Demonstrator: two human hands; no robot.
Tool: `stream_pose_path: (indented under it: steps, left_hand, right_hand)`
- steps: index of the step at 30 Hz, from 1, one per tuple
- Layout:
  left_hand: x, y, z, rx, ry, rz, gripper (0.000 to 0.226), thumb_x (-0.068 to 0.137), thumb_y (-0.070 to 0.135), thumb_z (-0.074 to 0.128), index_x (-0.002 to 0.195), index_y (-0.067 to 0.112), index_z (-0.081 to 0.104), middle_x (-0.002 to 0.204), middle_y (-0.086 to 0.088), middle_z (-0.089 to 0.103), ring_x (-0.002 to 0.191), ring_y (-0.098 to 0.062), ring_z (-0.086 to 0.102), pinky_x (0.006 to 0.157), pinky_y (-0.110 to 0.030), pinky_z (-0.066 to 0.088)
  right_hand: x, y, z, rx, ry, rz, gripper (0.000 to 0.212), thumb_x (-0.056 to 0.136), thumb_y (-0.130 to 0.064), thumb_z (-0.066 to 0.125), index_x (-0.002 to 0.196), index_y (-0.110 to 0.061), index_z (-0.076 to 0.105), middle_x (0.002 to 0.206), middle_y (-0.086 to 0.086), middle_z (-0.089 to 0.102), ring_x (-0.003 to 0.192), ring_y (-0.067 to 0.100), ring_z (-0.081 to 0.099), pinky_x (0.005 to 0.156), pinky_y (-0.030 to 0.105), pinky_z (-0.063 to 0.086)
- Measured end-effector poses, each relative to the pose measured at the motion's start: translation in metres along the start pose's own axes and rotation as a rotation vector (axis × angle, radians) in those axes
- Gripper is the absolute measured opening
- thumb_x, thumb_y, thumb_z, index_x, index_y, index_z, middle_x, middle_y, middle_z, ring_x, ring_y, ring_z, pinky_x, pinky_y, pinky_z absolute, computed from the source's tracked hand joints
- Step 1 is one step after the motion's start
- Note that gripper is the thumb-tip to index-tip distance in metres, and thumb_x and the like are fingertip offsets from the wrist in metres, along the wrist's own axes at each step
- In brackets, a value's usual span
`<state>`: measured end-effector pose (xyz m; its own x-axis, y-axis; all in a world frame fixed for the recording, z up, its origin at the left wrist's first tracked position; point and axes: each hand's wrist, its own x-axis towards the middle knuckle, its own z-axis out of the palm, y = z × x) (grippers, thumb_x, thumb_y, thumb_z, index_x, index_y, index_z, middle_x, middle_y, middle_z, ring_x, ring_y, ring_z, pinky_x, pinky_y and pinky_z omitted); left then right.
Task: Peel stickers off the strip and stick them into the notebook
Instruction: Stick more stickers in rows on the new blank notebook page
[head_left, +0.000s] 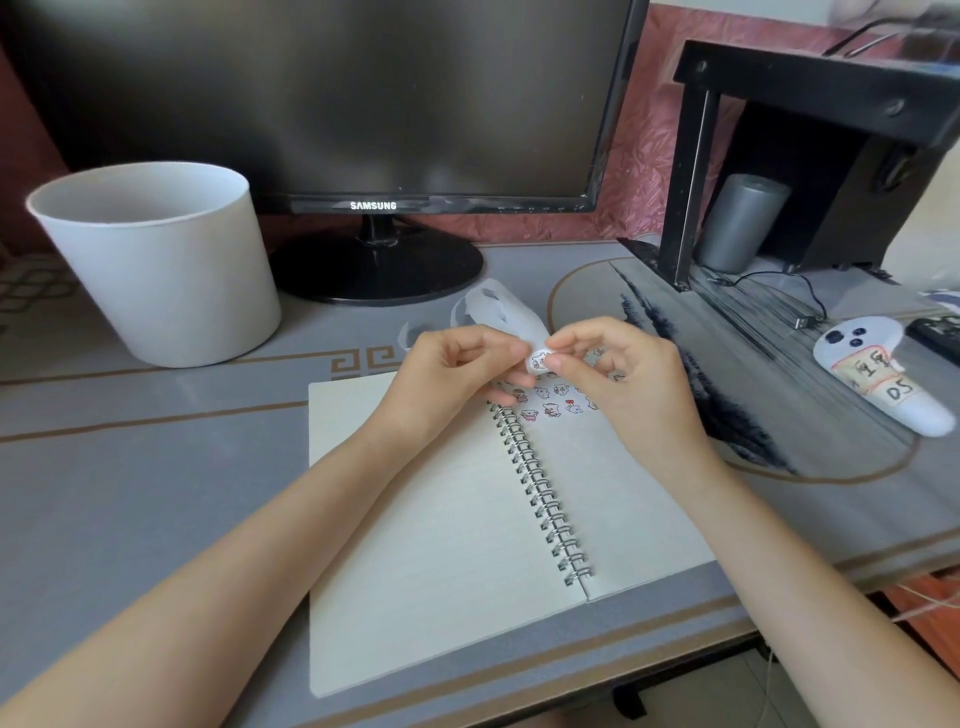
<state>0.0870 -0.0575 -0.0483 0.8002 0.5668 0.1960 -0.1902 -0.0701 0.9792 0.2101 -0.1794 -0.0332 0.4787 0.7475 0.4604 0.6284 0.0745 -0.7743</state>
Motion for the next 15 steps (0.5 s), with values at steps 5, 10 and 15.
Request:
stream_pose_path:
  steps: [5,10,15]
  left_hand:
    - [0.0008,-0.0026,0.0001,0.018,-0.003,0.0,0.011,0.09,0.005,0.059,0.092,-0.002,0.067,0.08,-0.011,0.072,0.074,-0.013,0.071,0.065,-0.021,0.056]
    - [0.0,-0.0021,0.0007,0.024,0.001,-0.002,0.01,0.089,0.005,0.059,0.089,0.002,0.069,0.075,-0.007,0.073,0.072,-0.013,0.071,0.067,-0.022,0.056]
    - [0.0,-0.0003,0.0018,0.024,0.024,-0.023,0.011,0.09,0.005,0.06,0.089,-0.002,0.068,0.074,-0.012,0.071,0.07,-0.013,0.07,0.065,-0.019,0.055]
  right_hand:
    - [0.0004,0.0014,0.002,0.009,-0.02,0.028,0.011,0.081,-0.01,0.072,0.083,-0.021,0.07,0.075,-0.012,0.066,0.051,0.002,0.046,0.054,0.014,0.035]
    - [0.0014,0.0047,0.0033,-0.016,-0.019,0.026,0.011,0.081,-0.012,0.072,0.082,-0.022,0.07,0.075,-0.009,0.068,0.052,0.005,0.044,0.055,0.015,0.035]
    - [0.0001,0.0032,0.0036,-0.116,-0.023,-0.042,0.005,0.081,-0.008,0.071,0.082,-0.012,0.068,0.073,-0.012,0.06,0.062,-0.003,0.053,0.062,0.007,0.034]
